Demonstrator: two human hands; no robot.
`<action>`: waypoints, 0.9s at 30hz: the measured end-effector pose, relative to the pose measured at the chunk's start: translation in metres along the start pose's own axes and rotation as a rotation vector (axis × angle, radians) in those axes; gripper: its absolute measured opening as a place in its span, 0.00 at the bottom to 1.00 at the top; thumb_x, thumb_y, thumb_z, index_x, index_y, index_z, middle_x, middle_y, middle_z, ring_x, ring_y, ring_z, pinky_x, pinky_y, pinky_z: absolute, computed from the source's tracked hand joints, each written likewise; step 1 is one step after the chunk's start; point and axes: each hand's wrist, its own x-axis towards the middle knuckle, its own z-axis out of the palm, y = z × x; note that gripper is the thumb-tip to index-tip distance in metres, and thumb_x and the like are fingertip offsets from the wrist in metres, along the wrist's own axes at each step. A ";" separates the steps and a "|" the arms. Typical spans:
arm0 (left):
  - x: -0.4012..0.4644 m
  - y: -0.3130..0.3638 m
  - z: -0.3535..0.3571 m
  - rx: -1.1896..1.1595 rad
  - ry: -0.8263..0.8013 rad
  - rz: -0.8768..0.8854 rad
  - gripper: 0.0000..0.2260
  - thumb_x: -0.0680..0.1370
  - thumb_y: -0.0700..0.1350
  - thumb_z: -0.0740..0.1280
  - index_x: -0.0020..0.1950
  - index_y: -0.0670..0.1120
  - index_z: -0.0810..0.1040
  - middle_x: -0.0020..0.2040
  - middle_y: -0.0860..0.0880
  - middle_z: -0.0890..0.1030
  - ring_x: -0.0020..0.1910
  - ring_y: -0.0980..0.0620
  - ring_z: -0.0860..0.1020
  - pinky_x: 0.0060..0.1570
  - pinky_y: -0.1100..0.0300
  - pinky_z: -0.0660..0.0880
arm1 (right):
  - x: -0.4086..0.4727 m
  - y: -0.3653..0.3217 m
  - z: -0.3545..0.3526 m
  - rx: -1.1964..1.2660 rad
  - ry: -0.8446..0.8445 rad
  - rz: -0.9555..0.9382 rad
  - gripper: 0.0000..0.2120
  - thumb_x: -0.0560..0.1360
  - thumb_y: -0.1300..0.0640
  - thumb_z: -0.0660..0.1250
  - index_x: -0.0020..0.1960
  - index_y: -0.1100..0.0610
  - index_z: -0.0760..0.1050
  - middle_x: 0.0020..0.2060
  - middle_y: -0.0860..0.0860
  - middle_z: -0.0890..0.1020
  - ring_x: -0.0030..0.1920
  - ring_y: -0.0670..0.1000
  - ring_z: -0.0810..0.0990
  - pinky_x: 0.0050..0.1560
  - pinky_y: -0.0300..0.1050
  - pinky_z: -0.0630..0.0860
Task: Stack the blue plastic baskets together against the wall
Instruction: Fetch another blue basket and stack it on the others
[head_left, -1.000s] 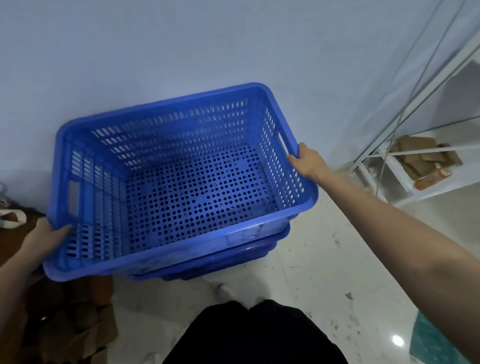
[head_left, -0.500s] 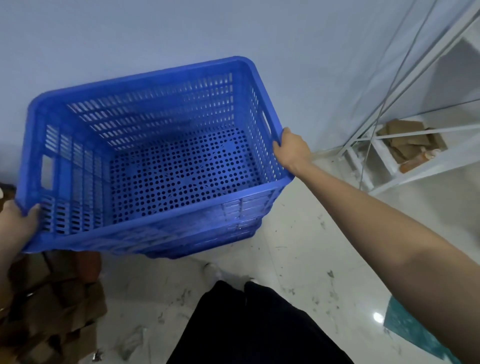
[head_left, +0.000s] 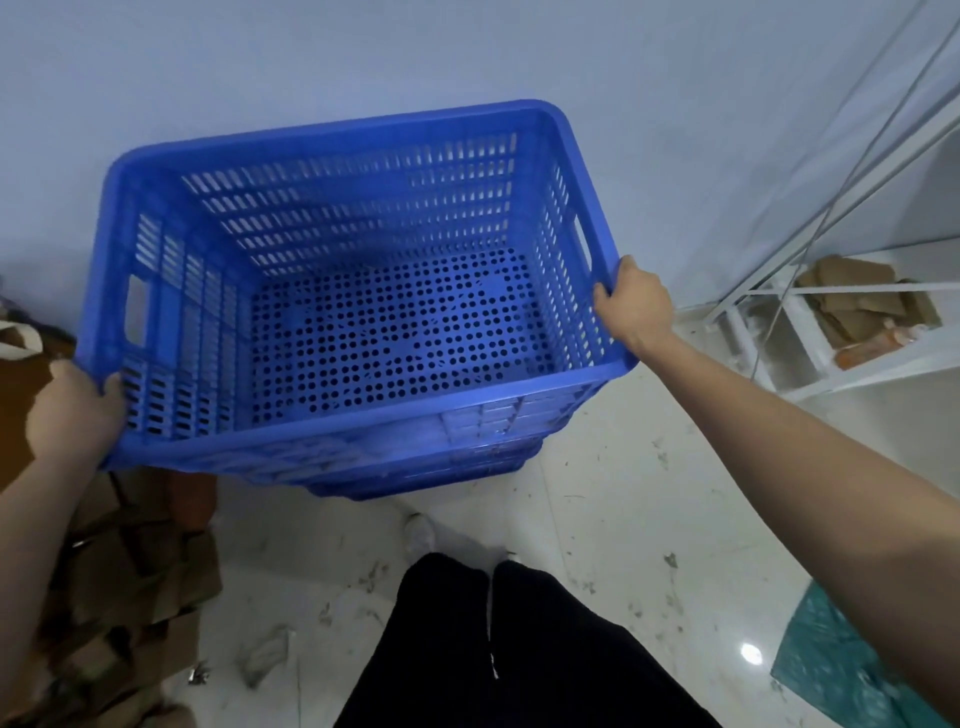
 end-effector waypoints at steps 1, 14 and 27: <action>-0.031 0.024 -0.022 0.072 0.001 -0.031 0.29 0.74 0.69 0.56 0.55 0.42 0.66 0.50 0.28 0.76 0.48 0.27 0.77 0.45 0.33 0.74 | -0.002 0.002 0.001 -0.002 -0.004 -0.005 0.10 0.78 0.53 0.59 0.48 0.60 0.63 0.39 0.57 0.73 0.38 0.60 0.72 0.37 0.50 0.67; -0.104 0.107 -0.072 0.159 0.009 0.016 0.10 0.81 0.48 0.59 0.51 0.41 0.63 0.44 0.35 0.74 0.44 0.32 0.78 0.37 0.43 0.74 | 0.010 0.000 0.005 -0.065 0.038 -0.013 0.12 0.77 0.52 0.60 0.45 0.60 0.62 0.37 0.58 0.74 0.36 0.60 0.72 0.35 0.49 0.67; 0.000 0.152 -0.085 0.134 -0.165 0.014 0.25 0.81 0.54 0.59 0.59 0.30 0.69 0.55 0.28 0.77 0.52 0.30 0.77 0.47 0.45 0.72 | 0.073 -0.032 -0.008 -0.132 -0.113 -0.025 0.20 0.78 0.48 0.59 0.60 0.64 0.66 0.57 0.64 0.75 0.54 0.65 0.77 0.47 0.53 0.71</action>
